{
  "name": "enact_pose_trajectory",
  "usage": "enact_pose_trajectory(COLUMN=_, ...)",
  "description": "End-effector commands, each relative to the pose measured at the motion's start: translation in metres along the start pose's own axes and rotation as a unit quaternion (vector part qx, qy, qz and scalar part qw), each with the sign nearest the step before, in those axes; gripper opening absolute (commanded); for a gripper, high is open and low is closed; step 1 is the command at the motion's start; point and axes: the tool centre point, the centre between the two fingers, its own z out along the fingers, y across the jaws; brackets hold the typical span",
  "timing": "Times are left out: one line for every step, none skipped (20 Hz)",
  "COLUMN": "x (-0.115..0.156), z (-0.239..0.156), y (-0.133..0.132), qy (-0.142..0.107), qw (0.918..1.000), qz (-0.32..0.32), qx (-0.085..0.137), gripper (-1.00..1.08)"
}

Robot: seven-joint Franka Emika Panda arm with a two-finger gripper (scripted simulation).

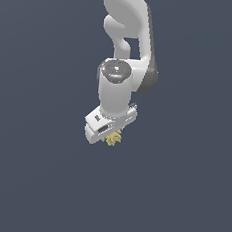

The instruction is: Pick up the object and move it to a goal position.

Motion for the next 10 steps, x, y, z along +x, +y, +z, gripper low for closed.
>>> enact_pose_trajectory(x=-0.012, z=-0.028, y=0.008, qy=0.0, qw=1.0, qz=0.0, qx=0.0, gripper=-1.0)
enact_pose_trajectory(x=-0.017, z=-0.04, y=0.011, qy=0.0, qw=1.0, qz=0.0, qx=0.0, gripper=-1.0)
enact_pose_trajectory(x=-0.021, z=-0.051, y=0.014, qy=0.001, qw=1.0, qz=0.0, qx=0.0, gripper=-1.0)
enact_pose_trajectory(x=-0.026, z=-0.062, y=0.017, qy=0.001, qw=1.0, qz=0.0, qx=0.0, gripper=-1.0)
enact_pose_trajectory(x=-0.031, z=-0.073, y=0.02, qy=0.001, qw=1.0, qz=0.0, qx=0.0, gripper=-1.0)
enact_pose_trajectory(x=-0.035, z=-0.084, y=0.023, qy=0.001, qw=1.0, qz=0.0, qx=0.0, gripper=-1.0)
enact_pose_trajectory(x=-0.04, z=-0.096, y=0.026, qy=0.001, qw=1.0, qz=0.0, qx=0.0, gripper=-1.0)
enact_pose_trajectory(x=-0.044, z=-0.107, y=0.029, qy=0.001, qw=1.0, qz=0.0, qx=0.0, gripper=-1.0)
enact_pose_trajectory(x=-0.049, z=-0.118, y=0.032, qy=0.001, qw=1.0, qz=0.0, qx=0.0, gripper=-1.0)
enact_pose_trajectory(x=-0.053, z=-0.129, y=0.035, qy=0.001, qw=1.0, qz=0.0, qx=0.0, gripper=-1.0)
